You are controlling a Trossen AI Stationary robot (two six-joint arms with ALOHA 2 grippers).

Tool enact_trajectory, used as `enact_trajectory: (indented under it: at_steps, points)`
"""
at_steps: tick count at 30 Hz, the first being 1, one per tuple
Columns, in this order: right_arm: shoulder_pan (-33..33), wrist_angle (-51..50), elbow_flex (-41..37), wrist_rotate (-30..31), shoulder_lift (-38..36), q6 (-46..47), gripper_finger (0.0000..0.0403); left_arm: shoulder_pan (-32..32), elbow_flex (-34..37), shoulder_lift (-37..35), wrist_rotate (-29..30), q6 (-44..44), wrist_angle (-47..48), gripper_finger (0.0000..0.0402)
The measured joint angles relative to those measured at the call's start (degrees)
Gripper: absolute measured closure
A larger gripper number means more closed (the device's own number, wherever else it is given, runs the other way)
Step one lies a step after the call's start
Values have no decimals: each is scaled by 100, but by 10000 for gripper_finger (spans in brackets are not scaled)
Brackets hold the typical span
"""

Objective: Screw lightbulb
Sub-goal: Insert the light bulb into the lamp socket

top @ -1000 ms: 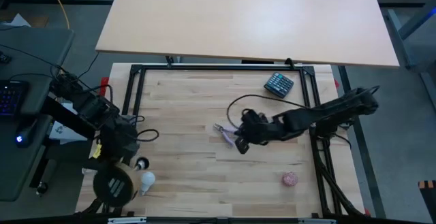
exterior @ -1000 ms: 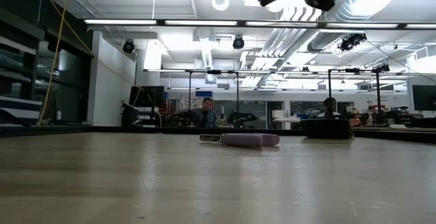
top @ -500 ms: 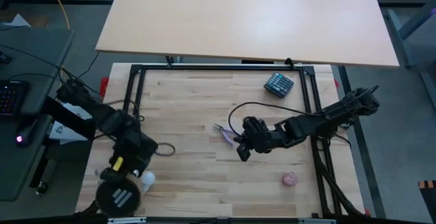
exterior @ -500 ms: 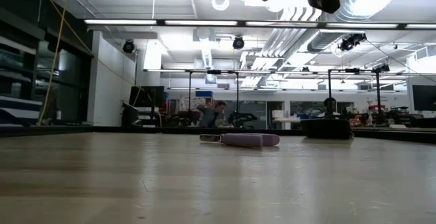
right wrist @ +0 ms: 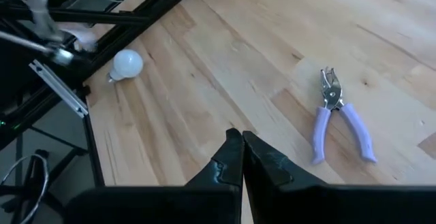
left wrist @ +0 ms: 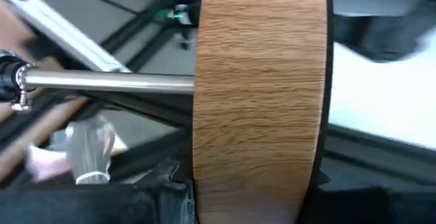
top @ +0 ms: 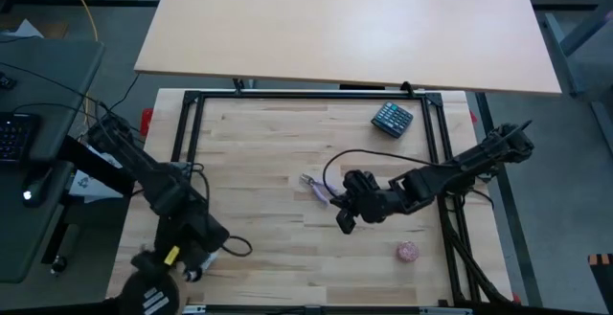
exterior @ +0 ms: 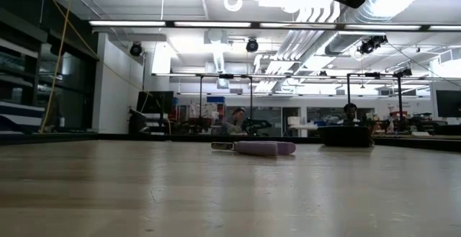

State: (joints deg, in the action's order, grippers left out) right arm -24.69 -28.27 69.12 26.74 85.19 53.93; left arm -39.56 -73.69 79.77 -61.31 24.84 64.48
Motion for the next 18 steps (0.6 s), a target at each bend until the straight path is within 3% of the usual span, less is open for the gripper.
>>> enact_trajectory:
  at_steps: [6,12,18]
  points:
    - [-22,5,2,33,0,0,403,-284,-6,573,544,-1085,799,290]
    - [-22,28,2,22,0,-13,403,-393,-10,760,563,-1191,847,290]
    - [-22,46,2,33,0,-53,403,-300,4,647,2514,-539,1217,290]
